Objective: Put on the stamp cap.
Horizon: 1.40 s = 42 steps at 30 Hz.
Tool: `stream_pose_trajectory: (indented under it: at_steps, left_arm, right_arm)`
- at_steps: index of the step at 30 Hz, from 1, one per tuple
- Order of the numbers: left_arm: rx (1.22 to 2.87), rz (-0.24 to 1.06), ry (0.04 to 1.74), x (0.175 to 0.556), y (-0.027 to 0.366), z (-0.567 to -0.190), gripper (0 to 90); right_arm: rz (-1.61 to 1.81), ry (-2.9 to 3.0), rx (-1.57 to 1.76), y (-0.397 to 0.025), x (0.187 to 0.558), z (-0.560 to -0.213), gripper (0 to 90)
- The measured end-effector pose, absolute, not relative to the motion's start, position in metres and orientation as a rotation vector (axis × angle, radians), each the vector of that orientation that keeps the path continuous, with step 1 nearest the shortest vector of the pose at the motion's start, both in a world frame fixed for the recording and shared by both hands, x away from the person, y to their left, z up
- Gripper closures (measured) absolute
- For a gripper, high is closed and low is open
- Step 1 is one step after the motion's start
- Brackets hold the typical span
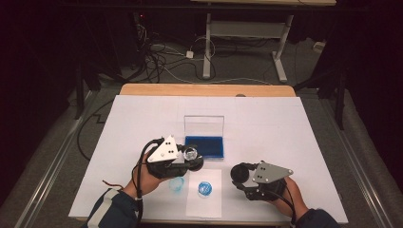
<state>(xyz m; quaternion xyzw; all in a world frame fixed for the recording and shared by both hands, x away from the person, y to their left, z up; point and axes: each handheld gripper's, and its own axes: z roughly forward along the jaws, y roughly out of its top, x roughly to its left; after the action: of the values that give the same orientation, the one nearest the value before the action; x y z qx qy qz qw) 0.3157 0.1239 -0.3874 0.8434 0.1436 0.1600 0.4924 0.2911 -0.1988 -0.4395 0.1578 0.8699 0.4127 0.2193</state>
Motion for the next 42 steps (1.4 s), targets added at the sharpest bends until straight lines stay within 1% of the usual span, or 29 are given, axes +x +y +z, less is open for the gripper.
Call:
stream_pose_trajectory:
  at_steps: [13, 32, 42]
  left_arm:
    - [2.017, 0.351, 0.327, 0.316, 0.112, -0.387, 54.1]
    - [2.001, 0.257, 0.281, 0.318, 0.091, -0.391, 54.1]
    - [2.005, 0.244, 0.254, 0.316, 0.079, -0.395, 54.1]
  right_arm:
    - [1.172, 2.439, 0.422, -0.180, 0.295, -0.442, 38.6]
    - [1.175, 2.465, 0.399, -0.151, 0.299, -0.444, 38.6]
    - [1.203, 2.462, 0.436, -0.147, 0.302, -0.442, 38.6]
